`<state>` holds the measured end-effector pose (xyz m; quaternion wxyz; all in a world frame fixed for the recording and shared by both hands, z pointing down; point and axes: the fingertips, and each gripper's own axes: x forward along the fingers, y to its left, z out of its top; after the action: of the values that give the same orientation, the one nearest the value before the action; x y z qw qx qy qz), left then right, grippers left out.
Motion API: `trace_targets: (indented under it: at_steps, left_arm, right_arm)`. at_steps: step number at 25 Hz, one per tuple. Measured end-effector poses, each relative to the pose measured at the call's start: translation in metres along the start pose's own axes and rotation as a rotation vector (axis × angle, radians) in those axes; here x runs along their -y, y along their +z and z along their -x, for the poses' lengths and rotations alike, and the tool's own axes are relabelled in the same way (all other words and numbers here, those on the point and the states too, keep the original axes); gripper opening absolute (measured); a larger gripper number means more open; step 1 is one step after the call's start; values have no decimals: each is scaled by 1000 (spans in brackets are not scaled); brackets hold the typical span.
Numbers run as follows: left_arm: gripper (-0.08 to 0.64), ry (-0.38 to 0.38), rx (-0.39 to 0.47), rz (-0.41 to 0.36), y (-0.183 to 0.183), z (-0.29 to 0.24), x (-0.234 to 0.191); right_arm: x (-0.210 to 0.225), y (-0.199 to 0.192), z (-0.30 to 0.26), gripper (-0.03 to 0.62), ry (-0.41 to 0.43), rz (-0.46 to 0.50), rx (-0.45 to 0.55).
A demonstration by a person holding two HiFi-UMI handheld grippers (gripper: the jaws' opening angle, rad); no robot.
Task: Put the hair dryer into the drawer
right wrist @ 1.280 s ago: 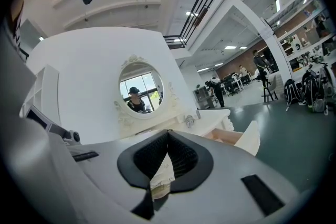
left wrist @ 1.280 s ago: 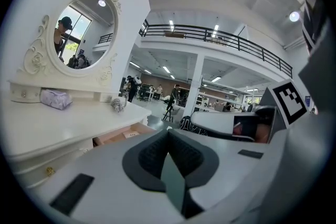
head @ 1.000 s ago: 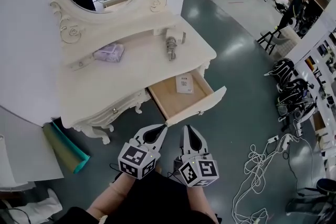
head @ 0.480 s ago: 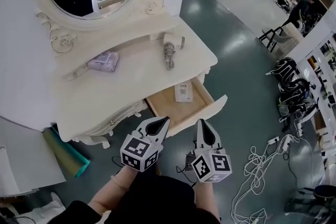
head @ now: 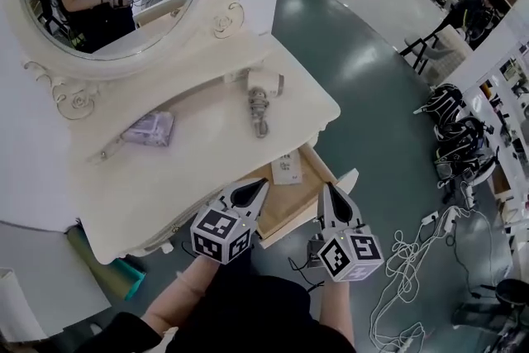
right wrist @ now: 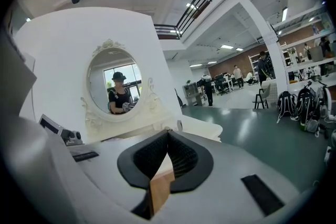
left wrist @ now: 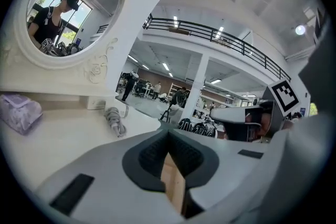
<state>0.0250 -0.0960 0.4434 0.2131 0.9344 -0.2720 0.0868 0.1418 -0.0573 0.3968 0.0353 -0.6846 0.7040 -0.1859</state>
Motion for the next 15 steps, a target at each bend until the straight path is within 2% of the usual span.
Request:
trace_targets:
  at_steps: [5,9,15]
  left_arm:
    - [12,-36,-10,32,10,-25,-23]
    - [12,-49,-27,26,18,-40,-35]
    - [12,-44,-48,62,21,-54,-49]
  right_arm:
    - [-2,8,-36,14,26,-14,-22]
    - [-11,5,-61,14,48,-8,-70]
    - [-6,-1,-66,14,48,-2,-119]
